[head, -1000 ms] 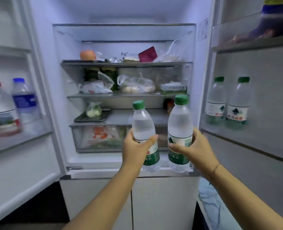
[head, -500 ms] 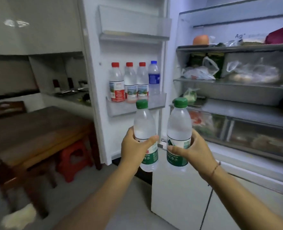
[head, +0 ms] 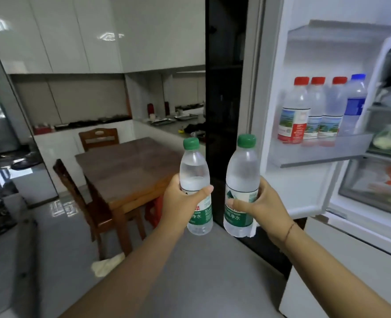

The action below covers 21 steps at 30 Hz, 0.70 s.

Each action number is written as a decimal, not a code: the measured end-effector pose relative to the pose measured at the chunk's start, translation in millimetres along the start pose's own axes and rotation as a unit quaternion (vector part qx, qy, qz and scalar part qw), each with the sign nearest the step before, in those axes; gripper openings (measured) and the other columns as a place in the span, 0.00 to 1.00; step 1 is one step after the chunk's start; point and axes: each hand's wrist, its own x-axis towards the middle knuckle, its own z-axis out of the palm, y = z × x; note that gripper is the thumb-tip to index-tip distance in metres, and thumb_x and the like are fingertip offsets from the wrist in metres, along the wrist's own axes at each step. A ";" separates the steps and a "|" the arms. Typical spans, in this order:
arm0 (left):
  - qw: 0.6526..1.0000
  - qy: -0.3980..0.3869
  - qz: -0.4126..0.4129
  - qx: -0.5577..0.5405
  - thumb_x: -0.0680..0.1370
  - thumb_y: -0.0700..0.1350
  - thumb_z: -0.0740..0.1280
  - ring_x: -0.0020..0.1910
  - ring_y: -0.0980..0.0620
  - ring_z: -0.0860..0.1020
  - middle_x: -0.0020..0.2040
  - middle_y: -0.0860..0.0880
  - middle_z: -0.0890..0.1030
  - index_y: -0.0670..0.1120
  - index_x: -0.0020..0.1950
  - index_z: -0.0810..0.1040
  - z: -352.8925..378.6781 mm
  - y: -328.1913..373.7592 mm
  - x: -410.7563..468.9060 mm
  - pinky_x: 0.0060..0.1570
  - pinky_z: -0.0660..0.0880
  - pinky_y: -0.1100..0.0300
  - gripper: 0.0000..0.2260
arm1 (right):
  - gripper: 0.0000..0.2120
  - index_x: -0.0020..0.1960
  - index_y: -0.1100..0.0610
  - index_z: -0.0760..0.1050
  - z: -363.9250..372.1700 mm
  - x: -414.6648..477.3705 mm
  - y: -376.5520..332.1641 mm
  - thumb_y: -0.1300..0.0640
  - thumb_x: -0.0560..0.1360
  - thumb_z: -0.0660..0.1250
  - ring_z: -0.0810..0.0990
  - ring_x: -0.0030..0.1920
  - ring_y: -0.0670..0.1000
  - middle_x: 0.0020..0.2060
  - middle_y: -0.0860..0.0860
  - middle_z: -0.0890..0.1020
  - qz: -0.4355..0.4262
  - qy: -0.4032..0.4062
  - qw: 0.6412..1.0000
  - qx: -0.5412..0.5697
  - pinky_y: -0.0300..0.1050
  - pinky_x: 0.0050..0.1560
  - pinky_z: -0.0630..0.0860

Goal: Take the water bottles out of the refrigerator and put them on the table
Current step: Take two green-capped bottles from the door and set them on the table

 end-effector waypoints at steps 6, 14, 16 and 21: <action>0.999 0.025 -0.017 0.012 0.62 0.51 0.80 0.39 0.63 0.82 0.41 0.59 0.84 0.58 0.47 0.75 -63.2 -30.3 60.1 0.32 0.75 0.70 0.19 | 0.26 0.54 0.51 0.74 81.7 55.7 22.6 0.62 0.60 0.80 0.83 0.48 0.52 0.47 0.51 0.84 0.009 -0.006 1.000 0.028 0.49 0.49 0.80; 0.998 0.040 -0.046 -0.004 0.63 0.50 0.79 0.46 0.56 0.83 0.48 0.55 0.84 0.55 0.54 0.76 -97.3 -87.7 160.8 0.42 0.79 0.58 0.22 | 0.26 0.53 0.48 0.73 153.5 161.0 70.6 0.63 0.61 0.79 0.82 0.47 0.48 0.48 0.47 0.83 0.031 -0.011 0.999 0.035 0.38 0.41 0.78; 0.998 0.039 -0.051 -0.003 0.64 0.49 0.79 0.49 0.52 0.82 0.51 0.52 0.84 0.52 0.57 0.75 -98.3 -99.1 191.6 0.48 0.80 0.53 0.24 | 0.26 0.53 0.47 0.73 169.0 193.3 83.1 0.63 0.61 0.79 0.82 0.47 0.46 0.47 0.46 0.82 0.035 -0.014 0.999 0.035 0.36 0.40 0.76; 0.998 0.052 -0.031 -0.001 0.66 0.44 0.79 0.47 0.52 0.84 0.47 0.49 0.85 0.47 0.55 0.78 -102.0 -122.6 276.8 0.46 0.81 0.55 0.20 | 0.25 0.52 0.48 0.74 203.9 281.5 105.9 0.65 0.60 0.79 0.83 0.47 0.48 0.46 0.48 0.83 0.038 -0.034 0.998 0.044 0.42 0.44 0.78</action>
